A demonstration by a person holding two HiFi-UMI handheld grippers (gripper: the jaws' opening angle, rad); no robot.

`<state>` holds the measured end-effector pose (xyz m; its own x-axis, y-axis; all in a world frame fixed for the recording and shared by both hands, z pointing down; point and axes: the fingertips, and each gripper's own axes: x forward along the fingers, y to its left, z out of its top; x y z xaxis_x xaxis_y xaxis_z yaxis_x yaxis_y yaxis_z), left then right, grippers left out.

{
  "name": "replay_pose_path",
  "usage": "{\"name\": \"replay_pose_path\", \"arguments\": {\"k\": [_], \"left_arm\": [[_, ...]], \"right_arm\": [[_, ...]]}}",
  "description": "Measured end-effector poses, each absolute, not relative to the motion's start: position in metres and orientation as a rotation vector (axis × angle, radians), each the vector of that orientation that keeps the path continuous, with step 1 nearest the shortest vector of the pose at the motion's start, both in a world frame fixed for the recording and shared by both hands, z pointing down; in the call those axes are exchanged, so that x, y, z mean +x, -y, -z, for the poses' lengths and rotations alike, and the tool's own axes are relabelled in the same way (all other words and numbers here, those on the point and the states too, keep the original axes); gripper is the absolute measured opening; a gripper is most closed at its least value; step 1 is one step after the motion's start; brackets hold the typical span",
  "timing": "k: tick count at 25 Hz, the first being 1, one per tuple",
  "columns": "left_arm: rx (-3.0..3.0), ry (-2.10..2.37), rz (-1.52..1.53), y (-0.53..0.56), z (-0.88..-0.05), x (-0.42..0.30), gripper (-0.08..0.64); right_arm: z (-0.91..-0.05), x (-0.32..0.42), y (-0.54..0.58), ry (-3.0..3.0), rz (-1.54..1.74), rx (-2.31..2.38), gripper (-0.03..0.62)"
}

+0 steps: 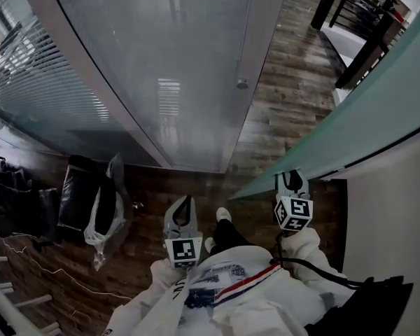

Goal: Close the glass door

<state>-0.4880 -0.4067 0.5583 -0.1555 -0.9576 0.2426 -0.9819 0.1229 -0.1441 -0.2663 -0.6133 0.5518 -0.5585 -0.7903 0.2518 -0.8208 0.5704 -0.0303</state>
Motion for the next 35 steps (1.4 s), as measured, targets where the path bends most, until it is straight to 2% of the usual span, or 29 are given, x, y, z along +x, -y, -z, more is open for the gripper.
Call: {"name": "replay_pose_path", "arguments": {"k": [9,26,35], "left_arm": [[2.039,2.285,-0.494,0.456,-0.544,-0.521,0.003],[2.102,2.227,-0.546,0.534,-0.536,-0.521,0.003],[2.141,2.089,-0.548,0.556,-0.569,-0.521,0.003]], "right_arm": [[-0.556,-0.293,0.638,2.602,-0.223,1.390,0.138],[-0.552,-0.328,0.686,2.594,-0.229,1.390,0.135],[-0.554,-0.334,0.698,2.565,-0.228,1.436,0.137]]}}
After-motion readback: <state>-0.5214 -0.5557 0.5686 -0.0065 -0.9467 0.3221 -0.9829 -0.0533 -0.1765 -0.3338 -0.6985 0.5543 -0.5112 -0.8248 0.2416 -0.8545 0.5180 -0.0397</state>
